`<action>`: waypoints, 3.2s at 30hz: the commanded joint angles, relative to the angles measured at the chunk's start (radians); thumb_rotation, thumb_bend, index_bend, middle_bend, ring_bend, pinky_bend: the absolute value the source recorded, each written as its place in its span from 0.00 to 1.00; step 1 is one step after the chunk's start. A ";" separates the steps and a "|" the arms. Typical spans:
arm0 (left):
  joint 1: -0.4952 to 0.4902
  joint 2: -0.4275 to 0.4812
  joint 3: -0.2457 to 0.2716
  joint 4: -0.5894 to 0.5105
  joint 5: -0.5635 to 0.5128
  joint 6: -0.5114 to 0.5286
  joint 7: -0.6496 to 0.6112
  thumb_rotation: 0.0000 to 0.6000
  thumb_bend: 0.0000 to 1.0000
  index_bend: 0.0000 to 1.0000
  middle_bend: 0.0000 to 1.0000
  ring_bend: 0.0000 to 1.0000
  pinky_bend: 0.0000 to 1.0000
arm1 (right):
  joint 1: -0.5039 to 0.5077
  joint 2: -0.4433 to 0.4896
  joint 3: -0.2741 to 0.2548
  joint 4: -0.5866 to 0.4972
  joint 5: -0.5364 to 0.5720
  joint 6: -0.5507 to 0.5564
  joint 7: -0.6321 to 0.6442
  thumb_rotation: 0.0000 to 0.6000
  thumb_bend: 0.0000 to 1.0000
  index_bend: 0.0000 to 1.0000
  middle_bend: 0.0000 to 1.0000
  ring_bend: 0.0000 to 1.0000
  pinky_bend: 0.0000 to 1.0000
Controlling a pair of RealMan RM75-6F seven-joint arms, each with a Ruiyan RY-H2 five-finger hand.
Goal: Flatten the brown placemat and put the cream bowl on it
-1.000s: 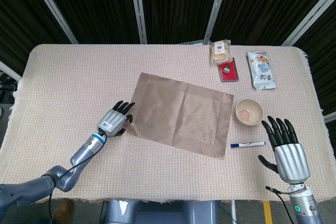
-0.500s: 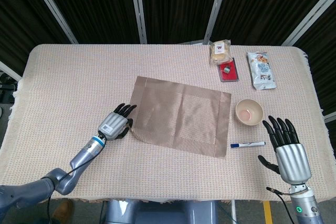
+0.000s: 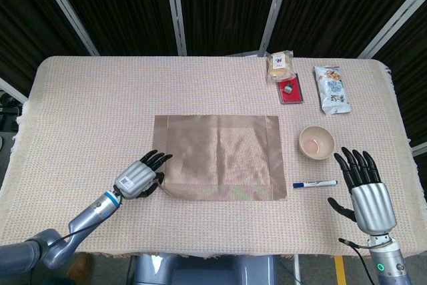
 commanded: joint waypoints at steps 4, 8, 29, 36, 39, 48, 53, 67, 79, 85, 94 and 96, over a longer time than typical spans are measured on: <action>0.025 0.089 0.091 -0.100 0.098 0.028 0.066 1.00 0.51 0.68 0.00 0.00 0.00 | -0.003 -0.001 -0.001 -0.001 -0.008 0.004 -0.003 1.00 0.00 0.00 0.00 0.00 0.00; 0.036 0.122 0.133 -0.129 0.156 0.048 0.091 1.00 0.51 0.69 0.00 0.00 0.00 | -0.006 -0.001 -0.001 -0.003 -0.012 0.007 -0.006 1.00 0.00 0.00 0.00 0.00 0.00; 0.109 0.180 0.165 -0.008 0.193 0.135 -0.007 1.00 0.51 0.69 0.00 0.00 0.00 | -0.007 -0.002 0.004 -0.012 -0.021 0.003 -0.016 1.00 0.00 0.00 0.00 0.00 0.00; 0.110 0.149 0.150 0.011 0.195 0.126 -0.003 1.00 0.51 0.69 0.00 0.00 0.00 | -0.008 0.000 0.006 -0.011 -0.019 0.004 -0.014 1.00 0.00 0.00 0.00 0.00 0.00; 0.111 0.143 0.152 0.010 0.205 0.126 -0.002 1.00 0.51 0.69 0.00 0.00 0.00 | -0.010 0.002 0.008 -0.011 -0.017 0.006 -0.010 1.00 0.00 0.00 0.00 0.00 0.00; 0.129 0.205 0.153 -0.013 0.247 0.226 -0.041 1.00 0.00 0.00 0.00 0.00 0.00 | -0.013 0.007 0.008 -0.017 -0.022 0.010 -0.005 1.00 0.00 0.00 0.00 0.00 0.00; 0.163 0.303 0.113 -0.092 0.232 0.362 -0.083 1.00 0.00 0.00 0.00 0.00 0.00 | -0.014 0.011 0.009 -0.020 -0.014 0.006 -0.006 1.00 0.00 0.00 0.00 0.00 0.00; 0.351 0.436 -0.095 -0.525 -0.253 0.513 0.275 1.00 0.00 0.00 0.00 0.00 0.00 | 0.051 0.041 0.043 -0.026 0.129 -0.175 0.013 1.00 0.00 0.00 0.00 0.00 0.00; 0.389 0.484 -0.121 -0.534 -0.250 0.505 0.238 1.00 0.00 0.00 0.00 0.00 0.00 | 0.235 0.061 0.115 0.007 0.386 -0.525 -0.160 1.00 0.00 0.08 0.00 0.00 0.00; 0.395 0.497 -0.139 -0.508 -0.267 0.479 0.200 1.00 0.00 0.00 0.00 0.00 0.00 | 0.305 0.003 0.133 0.072 0.510 -0.621 -0.222 1.00 0.00 0.12 0.00 0.00 0.00; 0.405 0.499 -0.161 -0.499 -0.267 0.468 0.186 1.00 0.00 0.00 0.00 0.00 0.00 | 0.365 -0.090 0.138 0.176 0.633 -0.651 -0.305 1.00 0.00 0.17 0.00 0.00 0.00; 0.407 0.500 -0.166 -0.497 -0.269 0.465 0.184 1.00 0.00 0.00 0.00 0.00 0.00 | 0.373 -0.101 0.138 0.196 0.651 -0.654 -0.312 1.00 0.00 0.18 0.00 0.00 0.00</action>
